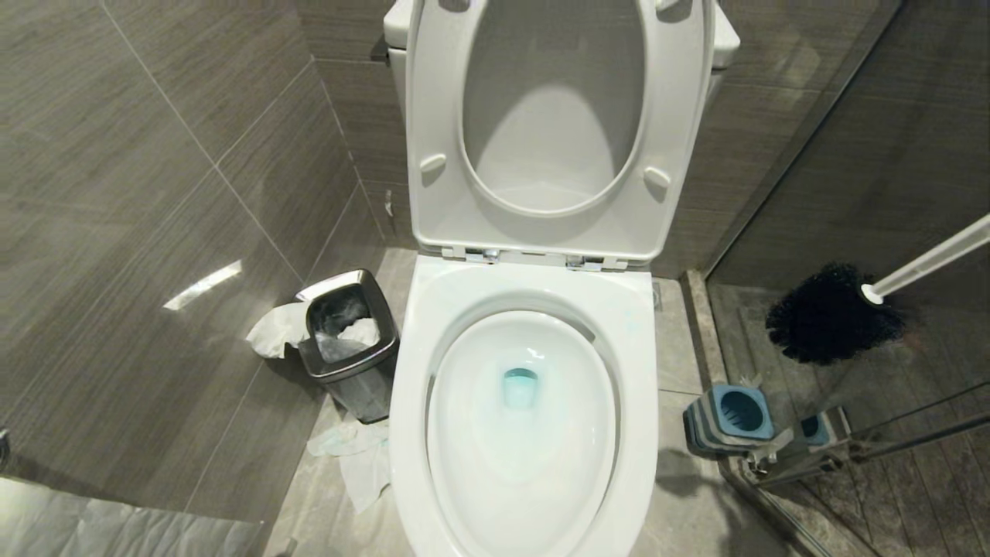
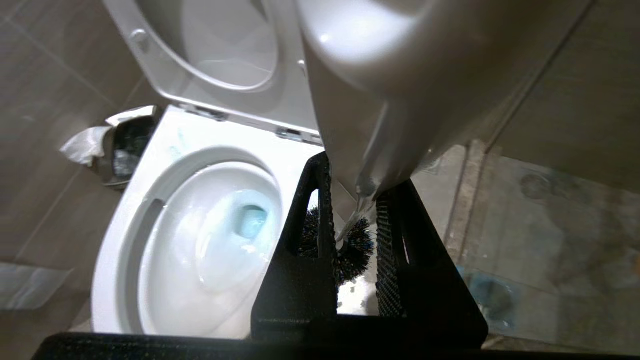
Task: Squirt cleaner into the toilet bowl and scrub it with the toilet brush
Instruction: Scrub the toilet bowl
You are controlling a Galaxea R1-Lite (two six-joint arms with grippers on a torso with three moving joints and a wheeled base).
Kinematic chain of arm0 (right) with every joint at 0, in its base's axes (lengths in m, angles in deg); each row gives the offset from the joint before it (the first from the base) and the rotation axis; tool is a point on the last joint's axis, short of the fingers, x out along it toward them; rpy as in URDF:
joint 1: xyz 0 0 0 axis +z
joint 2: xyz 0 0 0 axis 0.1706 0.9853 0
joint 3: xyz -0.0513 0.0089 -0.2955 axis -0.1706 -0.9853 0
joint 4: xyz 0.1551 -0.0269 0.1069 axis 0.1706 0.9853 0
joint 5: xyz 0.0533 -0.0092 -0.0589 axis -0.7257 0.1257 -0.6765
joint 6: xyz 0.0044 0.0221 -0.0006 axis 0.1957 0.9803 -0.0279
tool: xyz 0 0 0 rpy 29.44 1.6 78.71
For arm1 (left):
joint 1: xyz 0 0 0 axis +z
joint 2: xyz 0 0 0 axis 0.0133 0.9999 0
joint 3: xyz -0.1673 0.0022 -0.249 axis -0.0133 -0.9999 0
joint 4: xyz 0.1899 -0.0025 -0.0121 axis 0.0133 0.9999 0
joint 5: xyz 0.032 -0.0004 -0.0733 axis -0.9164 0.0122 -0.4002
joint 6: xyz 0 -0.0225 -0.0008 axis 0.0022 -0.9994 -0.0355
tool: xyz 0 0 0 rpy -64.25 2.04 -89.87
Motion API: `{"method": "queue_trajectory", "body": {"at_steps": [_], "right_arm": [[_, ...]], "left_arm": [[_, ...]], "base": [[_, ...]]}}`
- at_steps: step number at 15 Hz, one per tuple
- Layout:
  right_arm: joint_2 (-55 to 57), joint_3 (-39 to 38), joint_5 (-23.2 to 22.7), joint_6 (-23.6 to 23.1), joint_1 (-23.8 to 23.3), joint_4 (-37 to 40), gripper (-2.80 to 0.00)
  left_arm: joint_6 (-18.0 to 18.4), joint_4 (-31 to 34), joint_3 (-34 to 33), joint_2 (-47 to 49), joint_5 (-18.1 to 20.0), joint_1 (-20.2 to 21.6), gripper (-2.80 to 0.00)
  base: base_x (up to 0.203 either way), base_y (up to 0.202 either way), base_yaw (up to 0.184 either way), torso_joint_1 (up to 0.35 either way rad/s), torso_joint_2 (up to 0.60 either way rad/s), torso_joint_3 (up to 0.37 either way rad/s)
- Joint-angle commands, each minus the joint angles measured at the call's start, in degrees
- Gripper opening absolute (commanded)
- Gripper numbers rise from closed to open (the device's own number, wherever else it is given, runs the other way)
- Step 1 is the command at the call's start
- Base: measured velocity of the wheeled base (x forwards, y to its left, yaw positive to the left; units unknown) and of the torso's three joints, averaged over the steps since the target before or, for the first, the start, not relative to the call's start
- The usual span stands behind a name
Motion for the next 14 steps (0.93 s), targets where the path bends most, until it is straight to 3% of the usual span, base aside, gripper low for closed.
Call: {"method": "queue_trajectory", "body": {"at_steps": [1, 5, 9, 14], "right_arm": [[4.9, 1.69, 0.83, -0.08, 3.63, 0.14, -2.8], [12.45, 5.01, 14.54, -0.19, 19.68, -0.9, -2.8], [22.81, 6.4, 31.93, -0.21, 34.46, -9.5, -2.8], [28.99, 6.74, 42.96, 0.75, 48.7, -14.36, -2.8]], "left_arm": [[0.02, 0.0, -0.18, 0.04, 0.04, 0.02, -2.8], [0.11, 0.0, -0.18, 0.0, 0.08, 0.02, -2.8], [0.02, 0.0, -0.18, 0.0, -0.01, 0.02, -2.8], [0.02, 0.0, -0.18, 0.0, -0.01, 0.02, -2.8]], "base": [[0.0, 0.0, 0.0, 0.002, 0.0, 0.066], [0.0, 0.0, 0.0, 0.004, 0.0, 0.015], [0.0, 0.0, 0.0, 0.0, 0.0, 0.0], [0.0, 0.0, 0.0, 0.0, 0.0, 0.0]]}}
